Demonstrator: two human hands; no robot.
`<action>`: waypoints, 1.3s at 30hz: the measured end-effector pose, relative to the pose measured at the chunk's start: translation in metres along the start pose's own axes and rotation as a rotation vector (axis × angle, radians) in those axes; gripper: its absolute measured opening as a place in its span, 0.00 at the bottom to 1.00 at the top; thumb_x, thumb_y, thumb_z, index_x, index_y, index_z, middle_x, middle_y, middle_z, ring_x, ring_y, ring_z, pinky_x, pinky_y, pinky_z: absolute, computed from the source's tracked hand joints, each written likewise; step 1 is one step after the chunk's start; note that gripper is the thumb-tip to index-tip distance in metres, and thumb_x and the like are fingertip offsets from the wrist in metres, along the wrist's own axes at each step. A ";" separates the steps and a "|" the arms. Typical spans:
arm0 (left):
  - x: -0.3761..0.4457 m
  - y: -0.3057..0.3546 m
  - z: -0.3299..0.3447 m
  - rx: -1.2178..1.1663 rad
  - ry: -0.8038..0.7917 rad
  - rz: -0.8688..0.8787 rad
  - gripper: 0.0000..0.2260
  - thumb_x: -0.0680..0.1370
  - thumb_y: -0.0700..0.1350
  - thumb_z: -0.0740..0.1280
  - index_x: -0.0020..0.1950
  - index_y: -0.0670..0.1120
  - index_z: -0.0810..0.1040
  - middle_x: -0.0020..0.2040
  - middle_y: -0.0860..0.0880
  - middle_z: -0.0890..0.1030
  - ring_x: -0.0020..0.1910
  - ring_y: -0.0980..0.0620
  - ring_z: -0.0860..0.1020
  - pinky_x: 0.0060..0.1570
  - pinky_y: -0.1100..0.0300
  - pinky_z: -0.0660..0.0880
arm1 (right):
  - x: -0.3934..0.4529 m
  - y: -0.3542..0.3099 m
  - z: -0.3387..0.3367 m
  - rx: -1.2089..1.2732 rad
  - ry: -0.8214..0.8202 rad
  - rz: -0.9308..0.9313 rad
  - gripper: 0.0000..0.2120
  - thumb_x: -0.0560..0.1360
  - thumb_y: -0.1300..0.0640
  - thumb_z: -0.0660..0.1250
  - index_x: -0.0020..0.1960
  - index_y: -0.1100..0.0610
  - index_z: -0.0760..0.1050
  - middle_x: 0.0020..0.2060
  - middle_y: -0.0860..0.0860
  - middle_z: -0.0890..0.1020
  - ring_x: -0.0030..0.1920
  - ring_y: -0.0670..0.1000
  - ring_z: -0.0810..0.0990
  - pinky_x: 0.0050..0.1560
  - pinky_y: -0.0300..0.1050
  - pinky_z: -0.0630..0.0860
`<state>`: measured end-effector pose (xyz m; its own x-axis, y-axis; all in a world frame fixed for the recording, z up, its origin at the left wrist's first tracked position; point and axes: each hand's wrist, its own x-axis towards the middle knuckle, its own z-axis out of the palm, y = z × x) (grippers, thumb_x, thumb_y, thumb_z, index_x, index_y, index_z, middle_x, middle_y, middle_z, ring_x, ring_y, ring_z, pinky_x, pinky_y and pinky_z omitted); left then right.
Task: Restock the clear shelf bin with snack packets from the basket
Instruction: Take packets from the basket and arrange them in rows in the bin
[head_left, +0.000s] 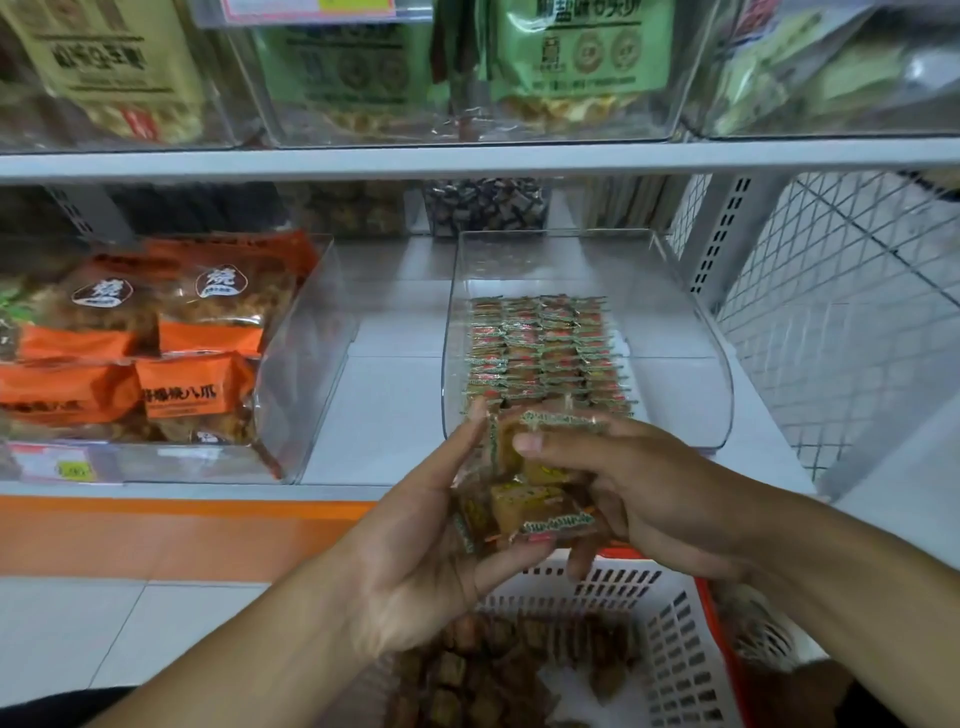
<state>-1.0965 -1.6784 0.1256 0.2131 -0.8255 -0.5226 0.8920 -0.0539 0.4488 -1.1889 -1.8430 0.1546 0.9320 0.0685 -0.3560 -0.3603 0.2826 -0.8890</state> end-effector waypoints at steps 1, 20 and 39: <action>-0.002 0.000 0.001 0.003 -0.005 0.019 0.29 0.67 0.61 0.77 0.59 0.40 0.85 0.61 0.36 0.83 0.58 0.39 0.84 0.43 0.51 0.86 | 0.000 0.001 0.000 0.004 0.003 -0.001 0.33 0.75 0.49 0.73 0.75 0.54 0.65 0.54 0.58 0.86 0.47 0.62 0.85 0.30 0.46 0.81; 0.004 -0.001 0.004 0.075 0.086 0.367 0.17 0.61 0.35 0.72 0.49 0.37 0.81 0.51 0.33 0.85 0.46 0.42 0.87 0.36 0.56 0.83 | -0.005 0.009 -0.016 -0.155 0.283 -0.261 0.27 0.67 0.37 0.76 0.61 0.47 0.77 0.47 0.54 0.87 0.41 0.57 0.86 0.25 0.43 0.76; 0.006 0.001 0.001 0.162 0.156 0.349 0.14 0.65 0.45 0.77 0.48 0.43 0.88 0.49 0.41 0.86 0.41 0.51 0.86 0.37 0.61 0.83 | -0.008 0.010 -0.022 -0.446 0.069 -0.101 0.14 0.76 0.46 0.72 0.60 0.47 0.82 0.55 0.57 0.83 0.46 0.53 0.86 0.33 0.47 0.82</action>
<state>-1.0945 -1.6838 0.1241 0.5602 -0.7157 -0.4171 0.6842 0.1159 0.7201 -1.2006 -1.8612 0.1419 0.9640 -0.0061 -0.2658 -0.2635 -0.1558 -0.9520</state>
